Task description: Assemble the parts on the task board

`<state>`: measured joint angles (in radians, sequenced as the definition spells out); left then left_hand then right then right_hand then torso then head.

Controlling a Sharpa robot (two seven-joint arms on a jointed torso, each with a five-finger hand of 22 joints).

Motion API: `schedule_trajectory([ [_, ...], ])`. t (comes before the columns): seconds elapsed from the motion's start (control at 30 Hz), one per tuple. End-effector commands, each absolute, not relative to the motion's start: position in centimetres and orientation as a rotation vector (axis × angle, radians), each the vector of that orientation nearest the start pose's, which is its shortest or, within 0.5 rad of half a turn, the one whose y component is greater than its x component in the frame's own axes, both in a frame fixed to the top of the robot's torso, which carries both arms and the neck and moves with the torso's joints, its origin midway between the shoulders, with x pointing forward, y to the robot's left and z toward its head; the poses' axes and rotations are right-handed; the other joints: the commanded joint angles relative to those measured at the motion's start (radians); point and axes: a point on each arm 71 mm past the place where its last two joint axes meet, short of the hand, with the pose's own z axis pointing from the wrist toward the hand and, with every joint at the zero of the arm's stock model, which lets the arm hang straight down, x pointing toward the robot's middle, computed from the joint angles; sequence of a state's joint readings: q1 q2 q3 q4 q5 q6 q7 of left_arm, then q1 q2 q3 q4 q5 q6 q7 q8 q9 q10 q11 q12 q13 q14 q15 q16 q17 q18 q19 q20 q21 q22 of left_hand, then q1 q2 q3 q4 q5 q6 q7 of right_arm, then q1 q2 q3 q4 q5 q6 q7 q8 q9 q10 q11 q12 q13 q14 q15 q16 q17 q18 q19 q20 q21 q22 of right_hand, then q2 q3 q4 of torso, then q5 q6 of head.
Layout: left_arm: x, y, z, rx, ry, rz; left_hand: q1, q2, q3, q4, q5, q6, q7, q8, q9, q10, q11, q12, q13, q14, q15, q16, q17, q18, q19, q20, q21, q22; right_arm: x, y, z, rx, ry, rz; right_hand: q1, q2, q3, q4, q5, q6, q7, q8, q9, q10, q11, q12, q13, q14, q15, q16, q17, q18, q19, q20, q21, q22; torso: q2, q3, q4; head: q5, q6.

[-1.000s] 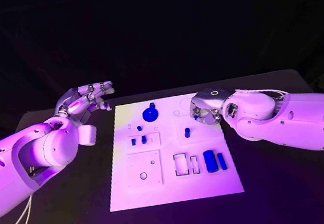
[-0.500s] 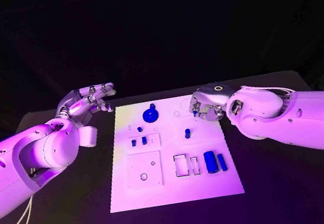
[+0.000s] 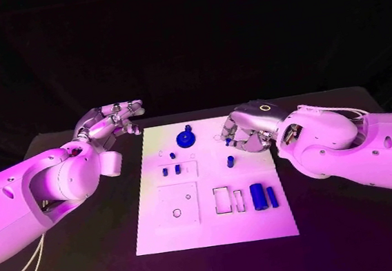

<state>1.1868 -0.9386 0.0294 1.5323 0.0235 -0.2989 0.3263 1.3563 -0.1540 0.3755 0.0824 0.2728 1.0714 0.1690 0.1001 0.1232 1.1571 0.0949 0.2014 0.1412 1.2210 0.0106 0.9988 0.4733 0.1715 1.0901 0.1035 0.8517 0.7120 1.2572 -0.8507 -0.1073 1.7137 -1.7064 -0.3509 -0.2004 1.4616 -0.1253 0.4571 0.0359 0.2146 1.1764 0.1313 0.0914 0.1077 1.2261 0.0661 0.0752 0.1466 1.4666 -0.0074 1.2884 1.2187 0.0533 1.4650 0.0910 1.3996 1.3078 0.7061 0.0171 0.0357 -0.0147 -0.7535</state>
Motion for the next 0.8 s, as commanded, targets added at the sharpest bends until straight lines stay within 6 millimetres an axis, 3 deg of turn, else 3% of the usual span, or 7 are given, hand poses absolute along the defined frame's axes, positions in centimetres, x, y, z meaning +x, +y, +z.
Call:
schedule_trajectory([
  [0.03, 49.4, 25.2, -16.3, -1.204, 1.373, -1.515, -0.001, 0.01, -0.007, 0.001, -0.003, -0.006, -0.002, -0.005, -0.002, -0.006, -0.001, 0.004, -0.001, -0.005, 0.005, -0.006, -0.001, 0.013, 0.003, 0.002, -0.003, -0.002, 43.4, -13.4, -16.2, -0.434, 1.521, 0.691, -0.01, 0.001, 0.006, 0.0, -0.003, 0.004, -0.001, 0.002, 0.002, 0.008, -0.001, 0.002, -0.001, 0.043, -0.009, 0.005, 0.001, -0.017, 0.033, -0.002, 0.003, 0.201, 0.0, -0.0009, 0.0016, 0.018, -0.001],
  [0.33, 49.4, 24.7, -16.5, -1.207, 1.388, -1.528, 0.006, 0.015, -0.008, -0.002, -0.001, -0.009, -0.001, -0.005, -0.002, -0.009, -0.001, 0.005, -0.001, -0.007, 0.005, -0.007, -0.003, 0.013, 0.004, 0.003, -0.008, -0.005, 41.5, -9.1, -18.2, -0.479, 1.558, 0.817, -0.01, 0.002, 0.007, -0.001, -0.003, 0.005, -0.001, 0.002, 0.002, 0.009, -0.002, 0.002, -0.001, 0.044, -0.009, 0.006, 0.002, -0.017, 0.033, -0.002, 0.002, 0.201, 0.001, 0.0001, 0.0015, 0.072, -0.018],
  [0.8, 49.3, 24.2, -16.6, -1.208, 1.404, -1.538, 0.006, 0.015, -0.008, -0.002, -0.001, -0.009, -0.001, -0.005, -0.002, -0.01, -0.001, 0.005, -0.001, -0.007, 0.005, -0.007, -0.003, 0.013, 0.004, 0.003, -0.008, -0.006, 40.5, -5.8, -22.2, -0.459, 1.619, 0.892, -0.014, 0.006, 0.012, -0.003, 0.002, 0.005, 0.0, 0.002, 0.003, 0.009, -0.001, -0.001, -0.002, 0.044, -0.009, 0.007, 0.002, -0.018, 0.034, -0.003, 0.004, 0.202, 0.002, -0.0008, -0.0017, 0.11, -0.038],
])
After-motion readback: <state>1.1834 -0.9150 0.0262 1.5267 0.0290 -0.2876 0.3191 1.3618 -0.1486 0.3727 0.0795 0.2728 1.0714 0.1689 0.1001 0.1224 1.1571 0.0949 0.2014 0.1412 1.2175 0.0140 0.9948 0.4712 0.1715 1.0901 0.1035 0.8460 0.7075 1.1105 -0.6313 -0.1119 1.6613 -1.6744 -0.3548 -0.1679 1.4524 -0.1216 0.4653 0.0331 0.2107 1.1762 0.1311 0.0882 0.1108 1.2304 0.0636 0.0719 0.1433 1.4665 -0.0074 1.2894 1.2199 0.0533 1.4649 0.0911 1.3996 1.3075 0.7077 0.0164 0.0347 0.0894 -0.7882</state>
